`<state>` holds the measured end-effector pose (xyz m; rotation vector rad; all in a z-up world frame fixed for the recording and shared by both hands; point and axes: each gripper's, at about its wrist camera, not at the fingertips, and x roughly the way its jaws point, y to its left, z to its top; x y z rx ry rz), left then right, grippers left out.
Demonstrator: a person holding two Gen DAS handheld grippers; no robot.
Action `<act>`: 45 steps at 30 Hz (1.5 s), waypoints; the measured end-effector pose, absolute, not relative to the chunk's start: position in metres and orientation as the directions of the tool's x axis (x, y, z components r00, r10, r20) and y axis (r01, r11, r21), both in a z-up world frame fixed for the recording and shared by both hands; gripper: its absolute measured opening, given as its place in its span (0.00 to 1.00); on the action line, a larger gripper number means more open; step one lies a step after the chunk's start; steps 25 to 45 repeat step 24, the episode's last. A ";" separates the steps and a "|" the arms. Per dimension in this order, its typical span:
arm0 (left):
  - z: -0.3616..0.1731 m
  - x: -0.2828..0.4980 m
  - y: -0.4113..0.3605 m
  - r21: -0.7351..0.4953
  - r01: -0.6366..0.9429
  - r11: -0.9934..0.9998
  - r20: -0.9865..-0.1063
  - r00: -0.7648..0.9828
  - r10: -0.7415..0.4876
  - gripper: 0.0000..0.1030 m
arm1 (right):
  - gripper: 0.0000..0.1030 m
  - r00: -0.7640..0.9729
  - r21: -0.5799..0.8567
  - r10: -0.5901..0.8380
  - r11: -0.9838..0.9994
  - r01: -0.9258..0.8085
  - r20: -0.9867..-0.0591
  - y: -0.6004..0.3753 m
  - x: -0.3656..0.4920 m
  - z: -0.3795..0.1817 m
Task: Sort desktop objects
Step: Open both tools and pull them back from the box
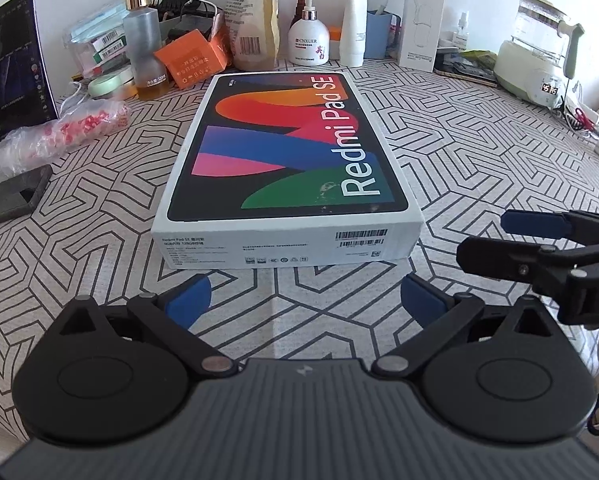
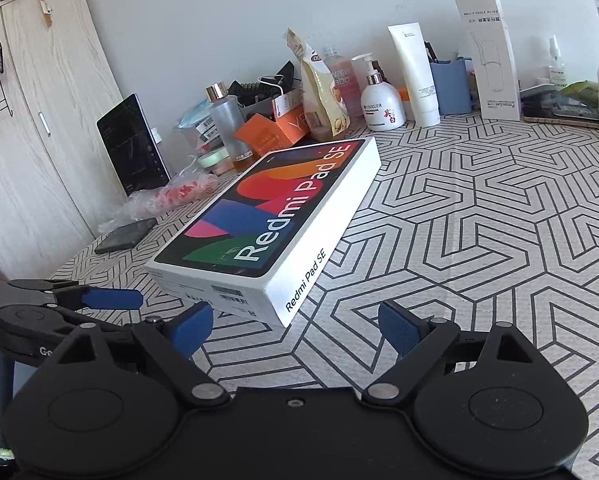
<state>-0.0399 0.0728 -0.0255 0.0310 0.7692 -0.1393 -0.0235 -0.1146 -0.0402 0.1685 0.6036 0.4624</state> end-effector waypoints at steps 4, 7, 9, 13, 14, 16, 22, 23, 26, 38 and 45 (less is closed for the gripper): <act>-0.027 -0.042 0.067 0.016 0.143 0.990 -0.694 0.714 -0.092 1.00 | 0.90 0.740 0.274 0.440 0.898 -0.345 -0.509 -0.120 -0.024 -0.040; -0.028 -0.044 0.062 0.045 0.147 0.988 -0.693 0.717 -0.075 1.00 | 0.90 0.741 0.290 0.445 0.894 -0.341 -0.502 -0.124 -0.025 -0.041; -0.029 -0.045 0.059 0.064 0.149 0.987 -0.692 0.719 -0.064 1.00 | 0.90 0.739 0.308 0.457 0.888 -0.343 -0.495 -0.124 -0.025 -0.041; -0.030 -0.047 0.055 0.097 0.151 0.984 -0.686 0.727 -0.044 1.00 | 0.91 0.739 0.296 0.459 0.887 -0.354 -0.493 -0.120 -0.026 -0.039; -0.029 -0.047 0.055 0.098 0.146 0.984 -0.681 0.731 -0.040 1.00 | 0.91 0.739 0.294 0.459 0.887 -0.355 -0.494 -0.119 -0.026 -0.039; -0.028 -0.047 0.057 0.094 0.132 0.987 -0.674 0.738 -0.035 1.00 | 0.91 0.736 0.294 0.460 0.887 -0.356 -0.497 -0.118 -0.026 -0.040; -0.029 -0.046 0.056 0.110 0.124 0.986 -0.668 0.744 -0.019 1.00 | 0.91 0.726 0.300 0.466 0.884 -0.359 -0.505 -0.117 -0.025 -0.043; -0.030 -0.046 0.055 0.115 0.125 0.985 -0.665 0.746 -0.018 1.00 | 0.91 0.727 0.298 0.465 0.885 -0.359 -0.505 -0.117 -0.025 -0.042; -0.030 -0.046 0.054 0.119 0.127 0.985 -0.663 0.749 -0.016 1.00 | 0.91 0.728 0.296 0.463 0.886 -0.358 -0.506 -0.117 -0.025 -0.042; -0.030 -0.046 0.054 0.119 0.127 0.985 -0.663 0.749 -0.016 1.00 | 0.91 0.728 0.296 0.463 0.886 -0.358 -0.506 -0.117 -0.025 -0.042; -0.030 -0.046 0.054 0.119 0.127 0.985 -0.663 0.749 -0.016 1.00 | 0.91 0.728 0.296 0.463 0.886 -0.358 -0.506 -0.117 -0.025 -0.042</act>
